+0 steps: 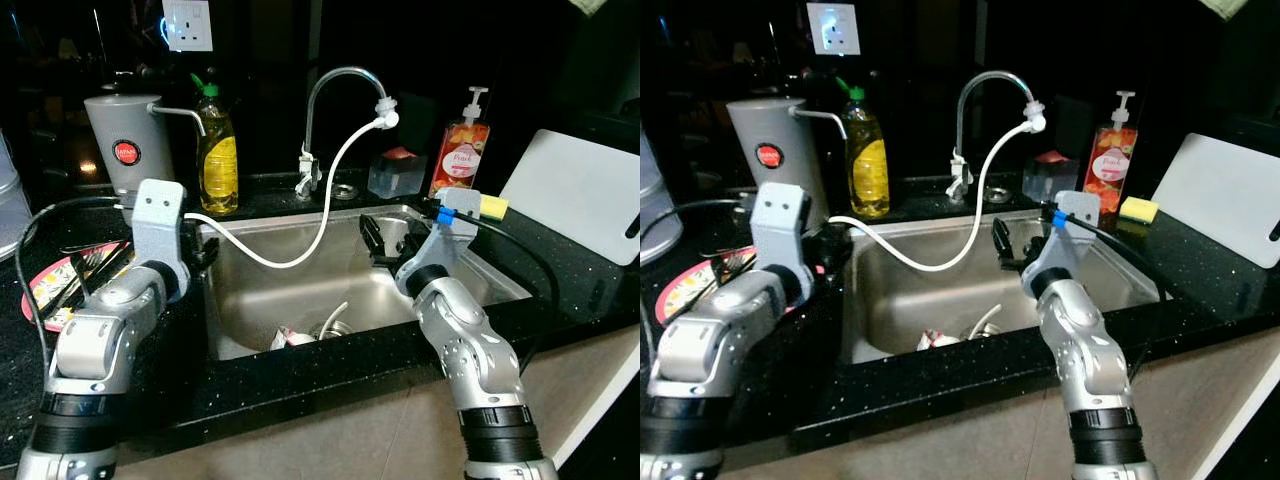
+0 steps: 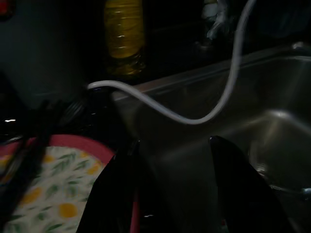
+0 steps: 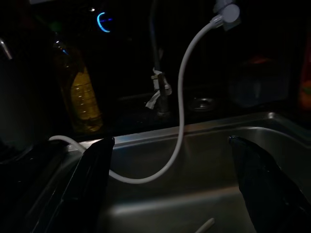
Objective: Kitchen organization
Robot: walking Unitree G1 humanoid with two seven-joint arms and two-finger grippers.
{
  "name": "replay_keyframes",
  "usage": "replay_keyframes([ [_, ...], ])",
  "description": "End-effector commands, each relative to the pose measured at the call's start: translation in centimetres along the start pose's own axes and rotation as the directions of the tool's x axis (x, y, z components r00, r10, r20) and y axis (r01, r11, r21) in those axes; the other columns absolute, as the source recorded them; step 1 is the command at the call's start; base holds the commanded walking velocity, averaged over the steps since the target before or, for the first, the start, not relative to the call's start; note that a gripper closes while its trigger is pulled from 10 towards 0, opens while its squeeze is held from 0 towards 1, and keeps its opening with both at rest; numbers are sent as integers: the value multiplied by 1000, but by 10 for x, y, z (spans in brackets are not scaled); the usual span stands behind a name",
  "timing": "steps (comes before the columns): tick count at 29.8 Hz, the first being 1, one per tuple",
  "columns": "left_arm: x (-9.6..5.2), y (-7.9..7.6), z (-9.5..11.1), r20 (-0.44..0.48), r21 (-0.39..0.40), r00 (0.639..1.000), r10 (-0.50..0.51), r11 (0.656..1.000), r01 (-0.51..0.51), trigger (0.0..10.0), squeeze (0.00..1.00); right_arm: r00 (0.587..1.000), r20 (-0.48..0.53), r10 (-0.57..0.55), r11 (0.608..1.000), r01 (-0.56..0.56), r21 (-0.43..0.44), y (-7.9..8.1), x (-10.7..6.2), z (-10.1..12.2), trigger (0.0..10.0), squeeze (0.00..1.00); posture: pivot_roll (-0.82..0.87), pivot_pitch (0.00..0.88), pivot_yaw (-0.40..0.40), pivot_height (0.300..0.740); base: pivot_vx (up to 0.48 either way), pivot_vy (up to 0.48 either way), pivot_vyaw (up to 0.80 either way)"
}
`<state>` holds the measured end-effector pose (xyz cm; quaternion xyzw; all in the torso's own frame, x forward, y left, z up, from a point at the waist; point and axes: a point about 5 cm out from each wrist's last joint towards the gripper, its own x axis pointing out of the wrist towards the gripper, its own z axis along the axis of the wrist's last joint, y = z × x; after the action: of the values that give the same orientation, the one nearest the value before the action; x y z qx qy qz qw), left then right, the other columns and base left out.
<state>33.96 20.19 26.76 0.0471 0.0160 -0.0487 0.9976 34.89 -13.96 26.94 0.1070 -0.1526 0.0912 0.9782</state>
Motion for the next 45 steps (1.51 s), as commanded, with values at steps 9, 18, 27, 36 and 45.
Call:
replay_keyframes([
  [9, -1, 52, -14, -131, 9, 940, 314, 949, -315, 10000, 0, 998, 43, -47, 998, 49, -44, -12, -5, 13, 10000, 0, -33, 16, -16, 740, 0, 0, 0],
  [18, -3, 73, -31, -194, 31, 882, 429, 901, -432, 10000, 0, 998, 30, -46, 998, 47, -37, -10, -5, 10, 10000, 0, -27, 18, -20, 740, 0, 0, 0],
  [27, 0, 86, -38, -229, -21, 841, 491, 861, -508, 10000, 0, 999, 28, -46, 998, 47, -34, -10, -5, 10, 10000, 0, -30, 20, -20, 740, 0, 0, 0],
  [36, 8, 88, -42, -247, -50, 847, 471, 867, -496, 10000, 0, 998, 27, -49, 998, 50, -32, -11, -5, 10, 10000, 0, -33, 19, -19, 740, 0, 0, 0],
  [45, 12, 89, -53, -295, -138, 841, 454, 850, -508, 9686, 0, 998, 28, -50, 998, 51, -30, -11, -5, 10, 10000, 0, -35, 20, -18, 740, 0, 0, 0],
])
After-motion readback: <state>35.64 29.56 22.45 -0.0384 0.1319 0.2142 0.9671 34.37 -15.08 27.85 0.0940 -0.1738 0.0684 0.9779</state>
